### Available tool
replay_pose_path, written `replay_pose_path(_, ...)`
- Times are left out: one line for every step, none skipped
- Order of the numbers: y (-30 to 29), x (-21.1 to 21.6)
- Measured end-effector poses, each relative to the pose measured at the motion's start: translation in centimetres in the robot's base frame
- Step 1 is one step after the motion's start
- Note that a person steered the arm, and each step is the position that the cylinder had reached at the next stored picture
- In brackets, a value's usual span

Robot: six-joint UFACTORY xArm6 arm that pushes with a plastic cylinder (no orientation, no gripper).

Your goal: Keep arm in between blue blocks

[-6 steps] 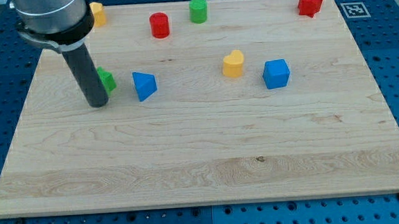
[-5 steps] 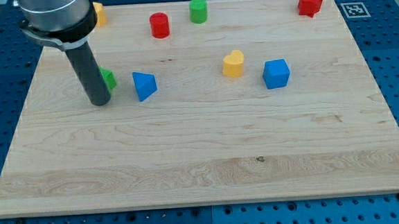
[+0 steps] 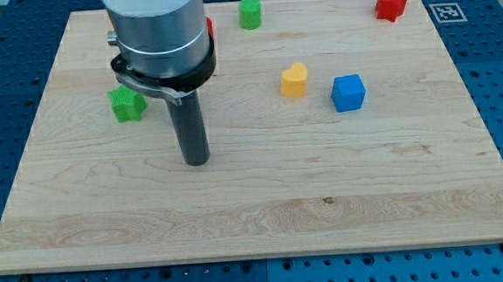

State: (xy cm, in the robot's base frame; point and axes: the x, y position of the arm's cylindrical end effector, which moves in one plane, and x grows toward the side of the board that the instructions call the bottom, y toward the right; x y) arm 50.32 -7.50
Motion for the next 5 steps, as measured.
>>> replay_pose_path(0.2, -0.5)
replay_pose_path(1.4, -3.1)
replay_pose_path(2.1, -5.4)
replay_pose_path(3.2, -8.1)
replay_pose_path(3.8, -9.6)
